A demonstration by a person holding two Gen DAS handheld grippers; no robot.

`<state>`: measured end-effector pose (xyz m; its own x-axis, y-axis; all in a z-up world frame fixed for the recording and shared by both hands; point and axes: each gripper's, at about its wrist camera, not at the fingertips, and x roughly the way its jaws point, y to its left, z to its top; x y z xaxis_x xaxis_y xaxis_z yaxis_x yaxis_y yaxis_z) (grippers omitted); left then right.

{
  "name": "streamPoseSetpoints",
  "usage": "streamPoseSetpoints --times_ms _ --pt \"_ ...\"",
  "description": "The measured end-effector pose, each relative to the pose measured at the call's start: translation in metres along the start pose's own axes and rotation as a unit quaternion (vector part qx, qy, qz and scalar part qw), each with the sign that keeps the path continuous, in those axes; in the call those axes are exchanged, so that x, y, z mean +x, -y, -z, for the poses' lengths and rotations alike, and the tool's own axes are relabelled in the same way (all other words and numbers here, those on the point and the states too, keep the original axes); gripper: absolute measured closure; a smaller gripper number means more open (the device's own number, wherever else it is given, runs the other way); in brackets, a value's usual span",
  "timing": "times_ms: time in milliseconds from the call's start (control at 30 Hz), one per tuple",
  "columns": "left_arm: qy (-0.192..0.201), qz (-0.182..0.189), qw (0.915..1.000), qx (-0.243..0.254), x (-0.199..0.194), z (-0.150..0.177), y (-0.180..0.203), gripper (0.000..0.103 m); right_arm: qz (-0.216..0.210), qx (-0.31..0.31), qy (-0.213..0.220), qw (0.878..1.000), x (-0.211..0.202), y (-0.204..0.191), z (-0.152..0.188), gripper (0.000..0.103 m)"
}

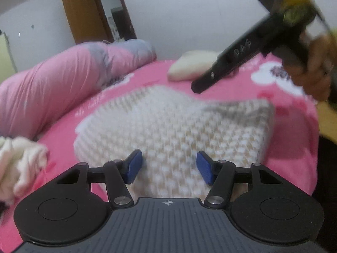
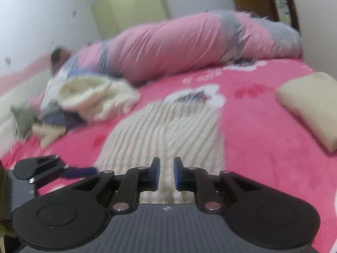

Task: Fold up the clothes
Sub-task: 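Press and smooth the cardigan's top with the right tool's fingers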

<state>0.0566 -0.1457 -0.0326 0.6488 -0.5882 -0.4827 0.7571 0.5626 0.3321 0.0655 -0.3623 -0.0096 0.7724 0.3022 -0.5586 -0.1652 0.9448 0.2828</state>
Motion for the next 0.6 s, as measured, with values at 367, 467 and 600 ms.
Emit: streamPoseSetpoints --times_ms 367,467,600 --pt "0.05 -0.03 0.9981 -0.019 -0.041 0.01 0.0 0.042 0.069 -0.059 -0.012 0.996 -0.021 -0.038 0.008 0.089" --pt "0.03 -0.035 0.9986 -0.026 -0.042 0.022 0.007 0.043 0.09 -0.08 -0.042 0.992 -0.021 -0.046 0.018 0.089" --pt "0.011 -0.024 0.9979 -0.06 -0.028 0.033 0.009 0.043 0.117 -0.114 -0.107 0.981 0.018 -0.037 0.055 0.09"
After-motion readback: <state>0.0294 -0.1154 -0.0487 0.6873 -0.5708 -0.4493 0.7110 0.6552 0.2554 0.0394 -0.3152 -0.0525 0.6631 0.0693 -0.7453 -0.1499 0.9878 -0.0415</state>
